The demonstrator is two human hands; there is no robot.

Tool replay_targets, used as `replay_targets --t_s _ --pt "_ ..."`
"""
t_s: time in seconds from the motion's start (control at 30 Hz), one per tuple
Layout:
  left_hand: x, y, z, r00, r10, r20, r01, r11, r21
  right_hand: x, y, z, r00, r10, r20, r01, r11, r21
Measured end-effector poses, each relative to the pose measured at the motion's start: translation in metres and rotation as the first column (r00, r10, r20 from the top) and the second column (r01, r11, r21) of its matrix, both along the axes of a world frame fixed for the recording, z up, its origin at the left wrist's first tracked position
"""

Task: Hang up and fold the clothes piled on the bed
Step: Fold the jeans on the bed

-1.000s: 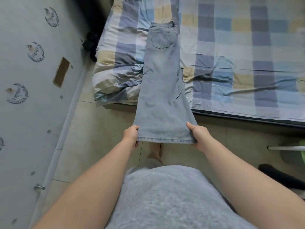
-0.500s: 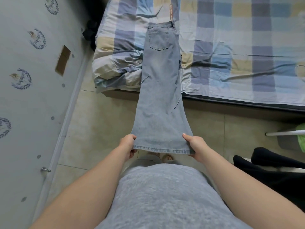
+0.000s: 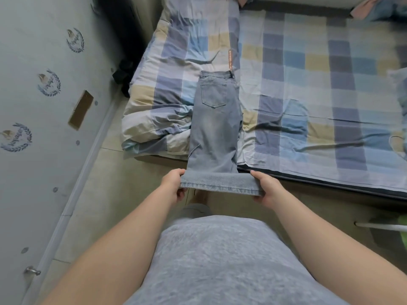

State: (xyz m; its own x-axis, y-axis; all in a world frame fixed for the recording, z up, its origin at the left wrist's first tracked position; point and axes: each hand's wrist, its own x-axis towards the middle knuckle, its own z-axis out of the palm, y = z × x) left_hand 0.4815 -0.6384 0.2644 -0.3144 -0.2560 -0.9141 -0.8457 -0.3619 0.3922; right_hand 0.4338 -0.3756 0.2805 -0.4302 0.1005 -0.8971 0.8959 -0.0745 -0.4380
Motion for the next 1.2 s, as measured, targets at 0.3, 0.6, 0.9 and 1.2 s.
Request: replay_targets --t_s 0.3,0.6,0.9,1.2 --pt "-0.212 -0.057 0.018 0.999 0.004 0.032 -0.007 0.996 0.089 -0.199 -0.063 0.014 0.974 -0.216 0.067 0.222 0.971 -0.091" --pt "-0.408 -0.092 -0.028 1.000 -0.010 0.023 0.007 0.992 0.124 -0.385 -0.102 -0.017 0.945 -0.322 0.050 0.324 0.945 -0.046" --pt "-0.600 -0.104 -0.135 0.995 -0.054 -0.081 0.057 0.997 0.043 -0.575 -0.124 -0.143 0.971 -0.232 -0.055 0.233 0.972 0.020" --pt "-0.660 -0.094 -0.221 0.985 -0.024 -0.173 0.047 0.990 0.130 -0.642 -0.124 -0.235 0.974 -0.216 -0.072 0.203 0.968 -0.150"
